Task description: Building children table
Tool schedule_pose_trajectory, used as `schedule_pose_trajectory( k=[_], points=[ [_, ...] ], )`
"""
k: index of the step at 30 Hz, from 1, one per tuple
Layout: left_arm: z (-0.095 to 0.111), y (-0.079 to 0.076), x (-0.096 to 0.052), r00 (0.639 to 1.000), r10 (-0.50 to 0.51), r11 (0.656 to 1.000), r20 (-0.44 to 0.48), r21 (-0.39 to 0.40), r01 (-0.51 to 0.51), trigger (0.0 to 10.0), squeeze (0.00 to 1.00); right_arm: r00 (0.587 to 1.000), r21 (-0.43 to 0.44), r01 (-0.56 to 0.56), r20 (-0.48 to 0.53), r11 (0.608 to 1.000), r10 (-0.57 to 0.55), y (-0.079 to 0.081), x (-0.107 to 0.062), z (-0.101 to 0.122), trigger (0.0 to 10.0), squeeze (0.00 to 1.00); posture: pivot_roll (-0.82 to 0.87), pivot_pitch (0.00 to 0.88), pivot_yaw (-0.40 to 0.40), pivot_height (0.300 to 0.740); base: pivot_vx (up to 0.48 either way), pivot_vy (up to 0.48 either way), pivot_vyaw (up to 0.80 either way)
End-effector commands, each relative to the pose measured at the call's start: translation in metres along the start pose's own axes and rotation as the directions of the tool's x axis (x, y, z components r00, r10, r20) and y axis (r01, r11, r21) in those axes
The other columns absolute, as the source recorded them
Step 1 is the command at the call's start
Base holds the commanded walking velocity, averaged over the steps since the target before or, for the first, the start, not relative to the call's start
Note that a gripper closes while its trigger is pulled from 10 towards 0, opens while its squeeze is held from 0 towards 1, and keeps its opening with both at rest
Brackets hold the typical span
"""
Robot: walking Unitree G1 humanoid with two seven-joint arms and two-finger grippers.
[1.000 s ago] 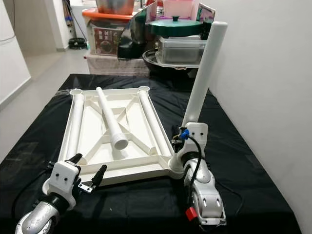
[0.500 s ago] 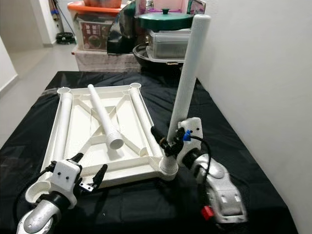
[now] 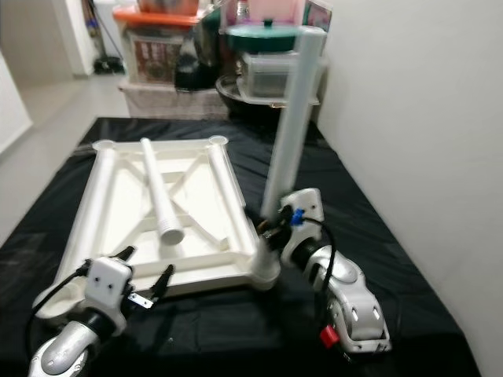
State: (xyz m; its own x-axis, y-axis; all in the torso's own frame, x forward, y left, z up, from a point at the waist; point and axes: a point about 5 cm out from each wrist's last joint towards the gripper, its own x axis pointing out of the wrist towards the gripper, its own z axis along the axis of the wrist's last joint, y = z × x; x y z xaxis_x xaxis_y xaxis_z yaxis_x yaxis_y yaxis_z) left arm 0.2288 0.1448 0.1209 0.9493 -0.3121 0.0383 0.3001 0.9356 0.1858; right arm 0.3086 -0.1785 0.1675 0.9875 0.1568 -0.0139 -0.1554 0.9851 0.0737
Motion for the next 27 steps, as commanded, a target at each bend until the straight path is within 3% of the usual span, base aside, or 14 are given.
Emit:
schedule_pose_trajectory(
  k=[1, 2, 6, 7, 9, 10, 12, 18, 21, 22, 23, 24, 25, 27],
  points=[
    [-0.003, -0.001, -0.001, 1.000, -0.007, 1.000, -0.010, 0.006, 0.007, 10.0, 0.00, 0.984, 0.009, 0.149, -0.102, 0.989, -0.148, -0.010, -0.006, -0.022, 0.0, 0.00, 0.09, 0.000, -0.071, 0.740, 0.000, 0.000, 0.00],
    [-0.003, 0.000, -0.001, 1.000, -0.007, 1.000, -0.010, 0.006, 0.007, 10.0, 0.00, 0.989, 0.019, 0.121, -0.092, 0.992, -0.119, 0.019, -0.013, -0.028, 10.0, 0.00, 0.09, 0.000, -0.070, 0.740, 0.000, 0.000, 0.00],
    [-0.004, 0.001, -0.001, 1.000, -0.006, 1.000, -0.011, 0.006, 0.006, 10.0, 0.00, 0.998, 0.008, -0.018, -0.061, 1.000, 0.018, 0.042, -0.017, -0.026, 10.0, 0.00, 0.09, 0.000, -0.070, 0.740, 0.000, 0.000, 0.00],
    [-0.003, 0.000, -0.001, 1.000, -0.008, 1.000, -0.011, 0.007, 0.008, 10.0, 0.00, 0.997, 0.014, -0.073, -0.035, 0.997, 0.073, 0.042, -0.017, -0.021, 10.0, 1.00, 0.09, 0.000, -0.069, 0.740, 0.000, 0.000, 0.00],
    [-0.003, 0.000, -0.001, 1.000, -0.010, 1.000, -0.010, 0.007, 0.010, 10.0, 0.00, 0.992, 0.011, -0.123, -0.021, 0.992, 0.123, 0.040, -0.016, -0.017, 10.0, 1.00, 0.09, 0.000, -0.069, 0.740, 0.000, 0.000, 0.00],
    [-0.003, 0.000, -0.001, 1.000, -0.011, 1.000, -0.009, 0.008, 0.011, 10.0, 0.00, 0.986, 0.004, -0.164, -0.011, 0.986, 0.164, 0.038, -0.015, -0.012, 10.0, 0.13, 0.09, 0.000, -0.069, 0.740, 0.000, 0.000, 0.00],
    [-0.002, -0.001, -0.001, 1.000, -0.012, 1.000, -0.008, 0.007, 0.012, 10.0, 0.00, 0.966, -0.006, -0.260, 0.004, 0.966, 0.260, 0.035, -0.014, -0.003, 10.0, 0.00, 0.09, 0.000, -0.067, 0.740, 0.000, 0.000, 0.00],
    [-0.002, -0.001, -0.001, 1.000, -0.013, 1.000, -0.008, 0.006, 0.013, 10.0, 0.00, 0.852, -0.046, -0.522, 0.003, 0.852, 0.523, 0.038, -0.023, 0.015, 10.0, 0.00, 0.09, 0.000, -0.067, 0.740, 0.000, 0.000, 0.00],
    [-0.002, -0.001, 0.000, 1.000, -0.018, 1.000, -0.006, 0.007, 0.018, 10.0, 0.00, 0.717, -0.051, -0.697, -0.081, 0.716, 0.692, 0.037, -0.040, 0.017, 10.0, 0.00, 0.09, 0.000, -0.065, 0.740, 0.000, 0.000, 0.00],
    [-0.002, -0.001, 0.000, 1.000, -0.018, 1.000, -0.006, 0.007, 0.018, 10.0, 0.00, 0.717, -0.051, -0.697, -0.081, 0.716, 0.692, 0.037, -0.040, 0.017, 10.0, 0.00, 0.09, 0.000, -0.065, 0.740, 0.000, 0.000, 0.00],
    [-0.001, -0.001, 0.000, 1.000, -0.018, 1.000, -0.005, 0.007, 0.018, 10.0, 0.00, 0.707, -0.053, -0.706, -0.103, 0.706, 0.700, 0.035, -0.041, 0.015, 7.8, 0.00, 0.09, 0.000, -0.067, 0.740, 0.000, 0.000, 0.00],
    [-0.001, -0.001, 0.000, 1.000, -0.018, 1.000, -0.005, 0.007, 0.018, 10.0, 0.00, 0.707, -0.053, -0.706, -0.103, 0.706, 0.700, 0.035, -0.041, 0.015, 7.8, 0.00, 0.09, 0.000, -0.067, 0.740, 0.000, 0.000, 0.00],
    [-0.001, -0.002, 0.000, 1.000, -0.018, 1.000, -0.004, 0.007, 0.018, 10.0, 0.00, 0.722, -0.056, -0.690, -0.116, 0.722, 0.682, 0.031, -0.038, 0.012, 0.0, 0.00, 0.10, 0.000, -0.069, 0.740, 0.000, 0.000, 0.00],
    [-0.001, -0.002, 0.000, 1.000, -0.016, 1.000, -0.004, 0.008, 0.016, 10.0, 0.00, 0.777, -0.057, -0.627, -0.117, 0.777, 0.619, 0.027, -0.031, 0.008, 0.0, 0.00, 0.10, 0.000, -0.070, 0.740, 0.000, 0.000, 0.00]
  ],
)
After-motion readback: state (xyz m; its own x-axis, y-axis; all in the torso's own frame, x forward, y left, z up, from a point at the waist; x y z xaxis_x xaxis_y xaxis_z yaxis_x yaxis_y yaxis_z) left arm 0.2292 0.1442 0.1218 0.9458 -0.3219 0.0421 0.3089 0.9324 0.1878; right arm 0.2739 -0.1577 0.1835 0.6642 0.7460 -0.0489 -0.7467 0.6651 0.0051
